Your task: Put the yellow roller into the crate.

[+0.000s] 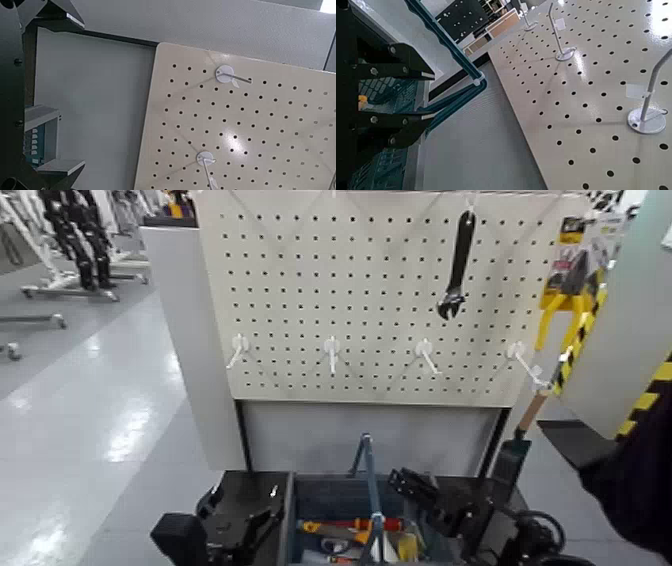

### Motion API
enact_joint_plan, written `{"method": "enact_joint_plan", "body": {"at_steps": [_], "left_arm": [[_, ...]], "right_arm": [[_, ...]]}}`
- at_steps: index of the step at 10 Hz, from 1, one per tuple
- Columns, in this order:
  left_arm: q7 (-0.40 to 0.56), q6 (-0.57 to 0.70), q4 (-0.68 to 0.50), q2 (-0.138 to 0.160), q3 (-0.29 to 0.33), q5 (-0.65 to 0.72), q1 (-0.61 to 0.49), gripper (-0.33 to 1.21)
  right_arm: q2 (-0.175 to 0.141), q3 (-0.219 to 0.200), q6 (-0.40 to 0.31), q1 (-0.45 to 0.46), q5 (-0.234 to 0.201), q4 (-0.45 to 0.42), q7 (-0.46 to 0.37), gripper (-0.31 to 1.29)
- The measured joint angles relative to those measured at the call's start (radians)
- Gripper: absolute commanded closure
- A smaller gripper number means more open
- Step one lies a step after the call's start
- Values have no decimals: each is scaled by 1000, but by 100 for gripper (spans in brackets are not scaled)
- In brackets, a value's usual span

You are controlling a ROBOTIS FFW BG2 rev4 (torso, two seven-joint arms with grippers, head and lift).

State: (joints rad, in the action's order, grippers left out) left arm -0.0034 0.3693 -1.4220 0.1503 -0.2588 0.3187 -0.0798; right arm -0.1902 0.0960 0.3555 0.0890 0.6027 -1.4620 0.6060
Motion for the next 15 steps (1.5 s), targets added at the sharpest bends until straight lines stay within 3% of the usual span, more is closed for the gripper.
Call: {"method": "enact_joint_plan", "body": {"at_steps": [1,4,7,10,12,15], "left_arm": [[0,2,0,0,1,0,-1,10],[0,2,-2,-2,5,0,-4,10],[0,3,-2,-5,9,0,-8,10],[2,3,-4,-6,14,0,-12,10],[2,3,-5,-8,17,-1,-15,10],[2,3,-8,-8,20,-1,-19,10]], "right_arm": [[0,-9,-1,-1,-16,-10,-2,5],[5,-48,-16,-33,-169,-118,-87,7],[26,-66,-74,-85,-270,-197,-165,6],[52,-60,-202,-184,-347,-290,-344,6],[61,-45,-324,-256,-404,-328,-470,6],[81,-43,-406,-347,-467,-363,-551,10]]}}
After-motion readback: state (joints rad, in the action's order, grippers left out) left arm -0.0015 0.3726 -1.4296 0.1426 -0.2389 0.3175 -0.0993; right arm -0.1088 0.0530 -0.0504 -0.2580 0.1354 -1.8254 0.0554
